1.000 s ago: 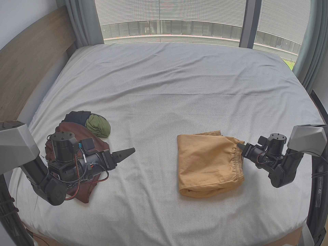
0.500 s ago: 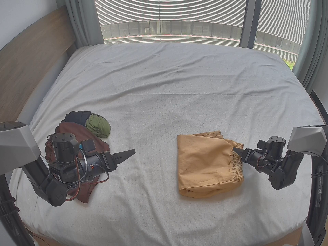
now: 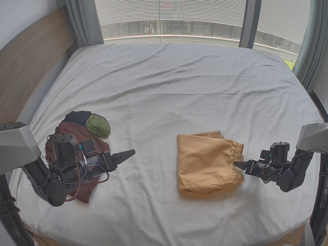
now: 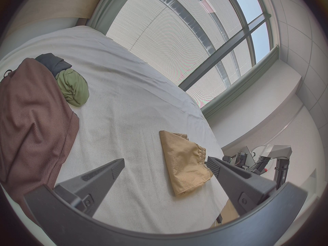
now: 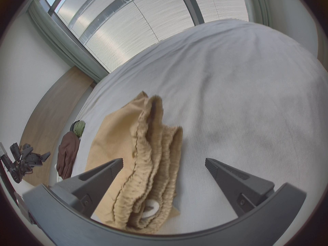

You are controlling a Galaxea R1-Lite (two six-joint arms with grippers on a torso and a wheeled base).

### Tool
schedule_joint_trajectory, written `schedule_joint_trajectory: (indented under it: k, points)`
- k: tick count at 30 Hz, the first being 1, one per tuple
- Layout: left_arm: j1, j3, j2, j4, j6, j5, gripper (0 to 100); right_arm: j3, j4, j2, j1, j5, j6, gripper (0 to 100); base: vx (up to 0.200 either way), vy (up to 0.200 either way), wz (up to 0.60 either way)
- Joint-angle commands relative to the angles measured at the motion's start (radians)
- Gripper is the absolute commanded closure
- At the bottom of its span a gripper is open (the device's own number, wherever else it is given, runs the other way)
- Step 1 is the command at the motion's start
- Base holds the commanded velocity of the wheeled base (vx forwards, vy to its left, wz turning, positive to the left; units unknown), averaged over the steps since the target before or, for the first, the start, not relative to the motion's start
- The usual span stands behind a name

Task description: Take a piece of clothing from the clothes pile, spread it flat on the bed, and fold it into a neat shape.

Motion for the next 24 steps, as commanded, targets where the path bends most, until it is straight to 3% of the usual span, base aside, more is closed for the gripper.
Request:
schedule_joint_trajectory:
  k: [1, 24]
  points:
    - [0.000, 0.000, 0.013, -0.003, -0.001, 0.000, 0, 0.001, 0.015, -0.003, 0.007, 0.017, 0.042, 0, 0.000, 0.000, 0.00]
    - [-0.002, 0.007, 0.021, -0.027, -0.001, 0.000, 0, -0.037, 0.003, 0.106, 0.099, 0.070, 0.202, 0, 0.000, 0.000, 0.00]
